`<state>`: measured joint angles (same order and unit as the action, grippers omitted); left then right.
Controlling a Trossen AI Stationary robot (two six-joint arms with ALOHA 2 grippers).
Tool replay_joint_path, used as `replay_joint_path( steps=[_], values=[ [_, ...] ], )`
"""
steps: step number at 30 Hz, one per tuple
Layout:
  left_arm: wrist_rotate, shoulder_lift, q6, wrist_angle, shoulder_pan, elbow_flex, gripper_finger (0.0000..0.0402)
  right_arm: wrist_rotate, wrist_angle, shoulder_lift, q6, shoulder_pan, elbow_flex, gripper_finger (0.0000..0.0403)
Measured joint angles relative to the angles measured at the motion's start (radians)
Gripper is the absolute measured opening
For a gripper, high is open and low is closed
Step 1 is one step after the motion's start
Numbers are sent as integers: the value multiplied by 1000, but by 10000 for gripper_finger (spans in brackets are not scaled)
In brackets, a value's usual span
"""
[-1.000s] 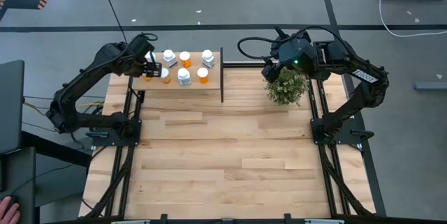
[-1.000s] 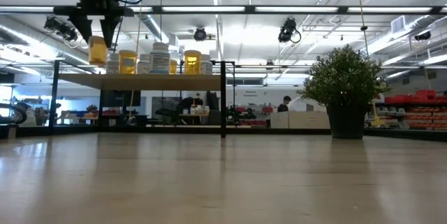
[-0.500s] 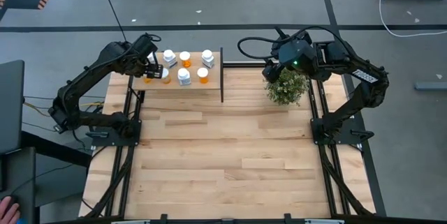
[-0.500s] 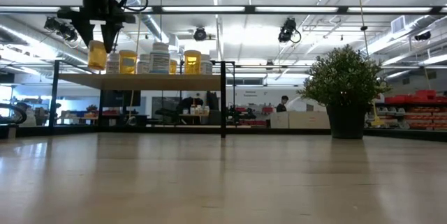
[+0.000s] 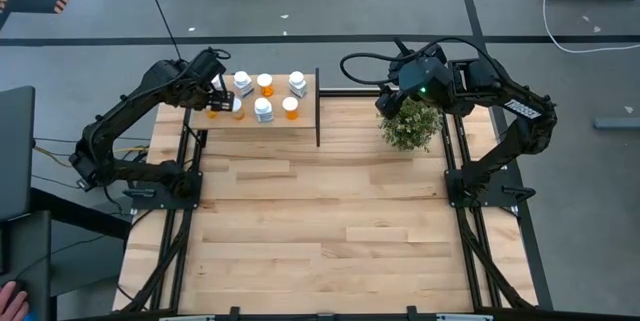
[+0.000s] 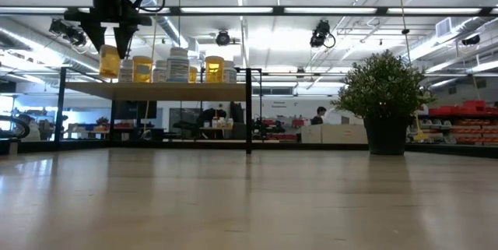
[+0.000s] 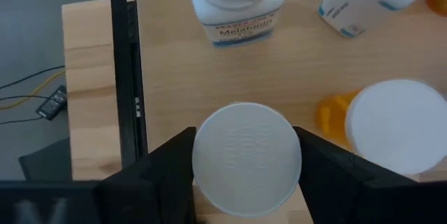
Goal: Pick and place medicine bottles onto shelf by color
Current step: Put the orange pill bottle on the shelf
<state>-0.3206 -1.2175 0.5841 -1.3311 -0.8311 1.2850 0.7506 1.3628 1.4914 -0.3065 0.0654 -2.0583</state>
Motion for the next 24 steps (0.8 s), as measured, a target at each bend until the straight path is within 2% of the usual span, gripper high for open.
replay_joint_path(
  steps=[9,19,24],
  values=[
    [-21,0,-42,0,13,0,228,0,2,0,-1,0,0,342],
    [-108,0,60,15,85,0,226,0,22,0,-19,0,0,342],
    [-157,0,103,-34,105,0,222,0,37,0,-38,0,0,342]
  ],
)
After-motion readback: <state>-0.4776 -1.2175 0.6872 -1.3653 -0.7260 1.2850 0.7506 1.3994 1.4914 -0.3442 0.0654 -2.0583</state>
